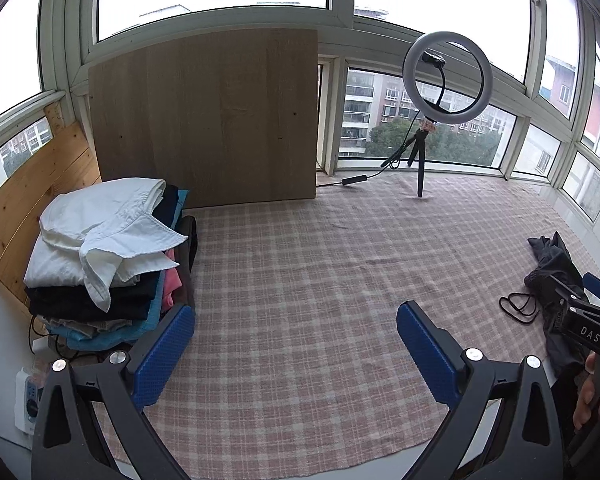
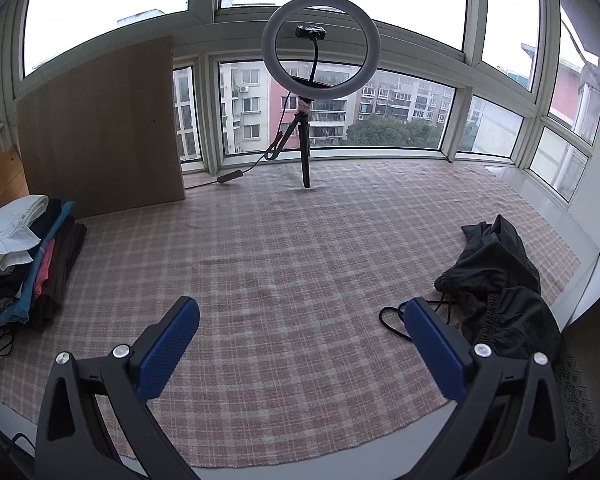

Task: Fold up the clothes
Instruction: 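Move both tools toward the crumpled black trousers on the blanket, then grasp the black trousers with the right tool and lift them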

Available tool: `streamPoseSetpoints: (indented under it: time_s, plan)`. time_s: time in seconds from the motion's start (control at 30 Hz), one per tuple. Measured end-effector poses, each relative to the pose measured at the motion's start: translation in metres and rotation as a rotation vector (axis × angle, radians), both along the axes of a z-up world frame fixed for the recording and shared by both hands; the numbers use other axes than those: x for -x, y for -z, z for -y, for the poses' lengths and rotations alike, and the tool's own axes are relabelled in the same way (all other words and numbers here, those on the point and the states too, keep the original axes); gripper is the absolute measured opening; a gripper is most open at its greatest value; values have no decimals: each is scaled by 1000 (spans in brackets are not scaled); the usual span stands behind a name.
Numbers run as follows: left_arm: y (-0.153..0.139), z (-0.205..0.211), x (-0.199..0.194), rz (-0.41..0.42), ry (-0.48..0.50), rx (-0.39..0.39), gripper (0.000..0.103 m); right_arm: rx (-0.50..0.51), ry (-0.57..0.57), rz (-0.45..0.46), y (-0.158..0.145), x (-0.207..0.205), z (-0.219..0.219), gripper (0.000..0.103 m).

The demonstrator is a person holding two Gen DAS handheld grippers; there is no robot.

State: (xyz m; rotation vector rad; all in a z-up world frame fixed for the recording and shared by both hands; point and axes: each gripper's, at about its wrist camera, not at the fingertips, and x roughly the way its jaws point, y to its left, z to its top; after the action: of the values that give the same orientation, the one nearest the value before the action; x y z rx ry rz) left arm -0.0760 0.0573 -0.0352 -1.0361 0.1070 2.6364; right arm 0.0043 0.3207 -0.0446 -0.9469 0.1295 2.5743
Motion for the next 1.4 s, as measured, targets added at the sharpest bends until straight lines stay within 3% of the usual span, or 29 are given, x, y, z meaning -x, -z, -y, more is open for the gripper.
streamPoseSetpoints:
  time_s: [0.3,0.67,1.1,1.4]
  plan:
    - [5,-44,18,4,167,-1,102,24,161,14,0,-13,-35,103]
    - [14,-106,26,37,288,-19,102,-7,283,62,6,-40,-74,103]
    - [14,-201,5,19,257,28,102,16,257,33,9,-53,-172,103]
    - [8,-267,9,13,222,17,102,80,200,16,10,-61,-279,103]
